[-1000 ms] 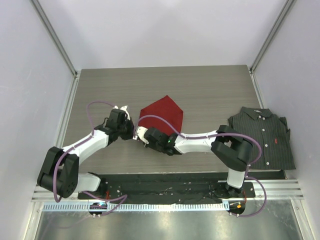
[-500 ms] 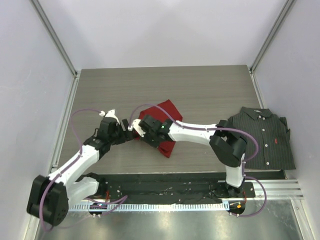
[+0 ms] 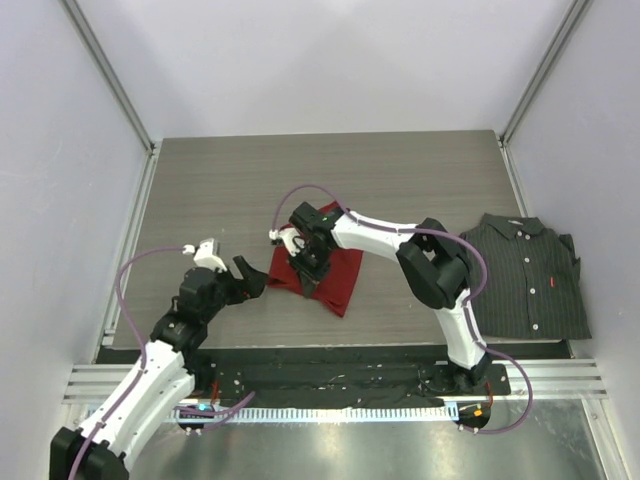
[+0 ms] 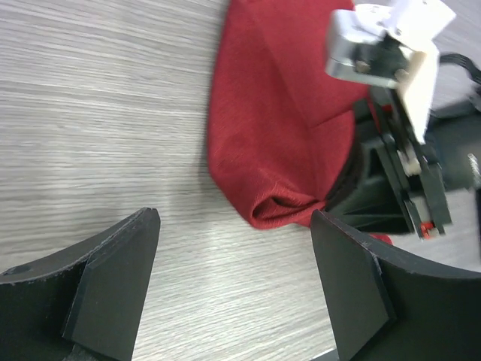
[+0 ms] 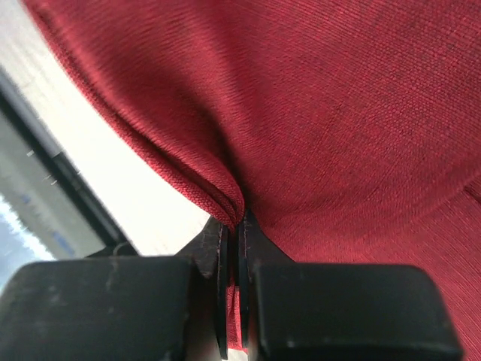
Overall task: Fold the napkin, place the utensils inside, and roll it up
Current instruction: Roll the napkin with the utensil
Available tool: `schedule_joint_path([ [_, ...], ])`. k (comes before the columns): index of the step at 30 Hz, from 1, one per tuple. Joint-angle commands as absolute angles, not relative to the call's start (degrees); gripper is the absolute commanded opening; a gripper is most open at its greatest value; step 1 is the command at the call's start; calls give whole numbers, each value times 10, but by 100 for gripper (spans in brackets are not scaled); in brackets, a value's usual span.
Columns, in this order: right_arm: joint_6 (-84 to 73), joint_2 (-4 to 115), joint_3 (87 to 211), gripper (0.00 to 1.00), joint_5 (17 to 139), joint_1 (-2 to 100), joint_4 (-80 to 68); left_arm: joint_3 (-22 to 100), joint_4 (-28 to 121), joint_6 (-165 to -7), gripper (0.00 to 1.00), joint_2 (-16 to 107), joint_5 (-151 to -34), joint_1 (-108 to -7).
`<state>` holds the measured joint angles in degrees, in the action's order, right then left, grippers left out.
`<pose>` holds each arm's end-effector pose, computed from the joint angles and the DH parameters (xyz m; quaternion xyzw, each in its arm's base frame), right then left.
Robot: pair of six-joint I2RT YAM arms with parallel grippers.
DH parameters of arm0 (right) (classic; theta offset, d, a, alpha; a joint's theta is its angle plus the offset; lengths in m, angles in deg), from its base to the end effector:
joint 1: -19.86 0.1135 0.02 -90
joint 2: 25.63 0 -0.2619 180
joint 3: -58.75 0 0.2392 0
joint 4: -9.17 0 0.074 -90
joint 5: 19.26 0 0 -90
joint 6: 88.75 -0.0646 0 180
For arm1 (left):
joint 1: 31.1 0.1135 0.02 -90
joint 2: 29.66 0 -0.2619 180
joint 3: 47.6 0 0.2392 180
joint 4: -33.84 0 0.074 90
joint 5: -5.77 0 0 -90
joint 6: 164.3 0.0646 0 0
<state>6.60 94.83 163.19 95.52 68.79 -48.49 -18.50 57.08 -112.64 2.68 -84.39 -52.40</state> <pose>0.2555 0.3344 0.1459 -0.4681 0.8465 0.2487 0.0499 0.1505 -0.0589 0.1783 -0.1252 0.8410 -0.2628 0.4561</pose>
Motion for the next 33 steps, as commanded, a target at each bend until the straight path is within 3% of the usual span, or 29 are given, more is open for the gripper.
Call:
schedule_joint_path([
  [1, 56, 962, 1654, 1, 1062, 664, -512, -187, 492, -1108, 87, 51, -895, -525],
  [13, 65, 1036, 1672, 1, 1198, 591, -538, -189, 360, -1028, 86, 159, -935, -532],
  [19, 65, 1073, 1694, 1, 1224, 569, -556, -201, 270, -984, 88, 193, -958, -547],
  [25, 72, 1104, 1711, 1, 1240, 548, -579, -172, 234, -955, 89, 288, -990, -566],
  [33, 78, 1119, 1716, 1, 1249, 541, -584, -164, 211, -942, 89, 318, -972, -578],
])
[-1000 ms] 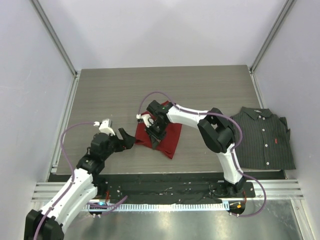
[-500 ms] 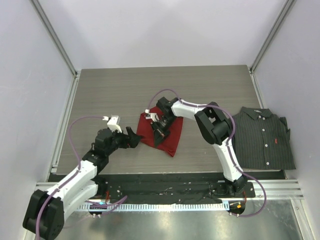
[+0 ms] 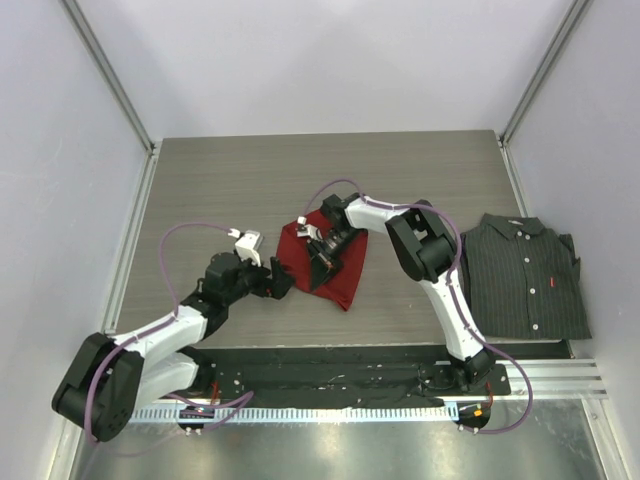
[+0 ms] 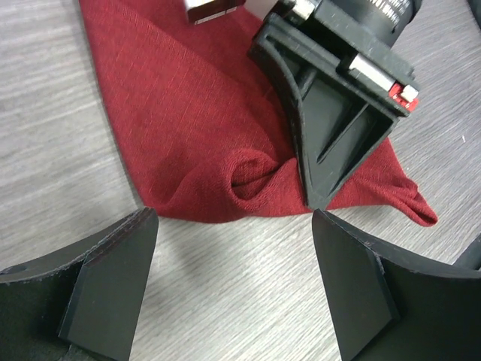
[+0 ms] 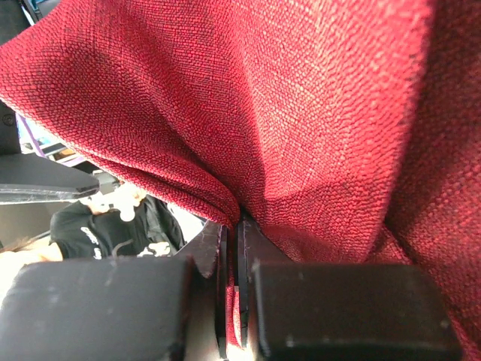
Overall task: Fold the napkin, place the utensils inside, and roll it up
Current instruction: Roll the napkin with the utensil
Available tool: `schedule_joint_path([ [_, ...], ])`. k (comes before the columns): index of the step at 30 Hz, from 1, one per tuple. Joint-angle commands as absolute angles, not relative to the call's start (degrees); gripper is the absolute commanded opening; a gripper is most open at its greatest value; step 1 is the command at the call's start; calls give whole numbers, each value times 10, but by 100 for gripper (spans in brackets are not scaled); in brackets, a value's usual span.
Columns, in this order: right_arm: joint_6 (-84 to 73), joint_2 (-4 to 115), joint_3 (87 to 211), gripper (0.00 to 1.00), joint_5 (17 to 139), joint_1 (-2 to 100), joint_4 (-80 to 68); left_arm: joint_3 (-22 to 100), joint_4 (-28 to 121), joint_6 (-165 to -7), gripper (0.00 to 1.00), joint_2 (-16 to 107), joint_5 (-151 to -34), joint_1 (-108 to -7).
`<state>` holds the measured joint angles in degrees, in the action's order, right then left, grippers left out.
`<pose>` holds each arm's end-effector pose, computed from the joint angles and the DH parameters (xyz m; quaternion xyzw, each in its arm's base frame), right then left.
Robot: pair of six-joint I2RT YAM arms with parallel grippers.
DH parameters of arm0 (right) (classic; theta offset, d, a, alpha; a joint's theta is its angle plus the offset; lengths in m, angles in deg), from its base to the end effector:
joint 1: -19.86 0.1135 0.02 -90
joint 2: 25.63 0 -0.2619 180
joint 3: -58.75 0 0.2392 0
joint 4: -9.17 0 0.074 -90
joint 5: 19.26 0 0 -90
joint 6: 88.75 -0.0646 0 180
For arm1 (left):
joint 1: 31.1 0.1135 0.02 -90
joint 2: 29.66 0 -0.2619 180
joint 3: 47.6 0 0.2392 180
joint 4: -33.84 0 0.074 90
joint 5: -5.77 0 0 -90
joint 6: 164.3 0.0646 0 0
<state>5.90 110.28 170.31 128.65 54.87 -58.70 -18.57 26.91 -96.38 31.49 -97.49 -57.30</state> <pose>0.3141 0.2868 0.0889 0.2879 -0.8261 -0.4627 0.1431 0.1909 -0.1105 0.1575 0.0920 0.8359 -0.3067 0.4459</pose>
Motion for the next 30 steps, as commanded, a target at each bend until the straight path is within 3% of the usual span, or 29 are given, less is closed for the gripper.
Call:
schedule_joint_path([
  [1, 78, 1120, 1717, 1, 1249, 541, -584, -164, 208, -940, 88, 323, -970, -580],
  [20, 85, 1132, 1725, 1, 1256, 538, -596, -154, 184, -924, 71, 350, -905, -605],
  [30, 87, 1135, 1725, 1, 1259, 536, -599, -142, 181, -911, 70, 372, -899, -613],
])
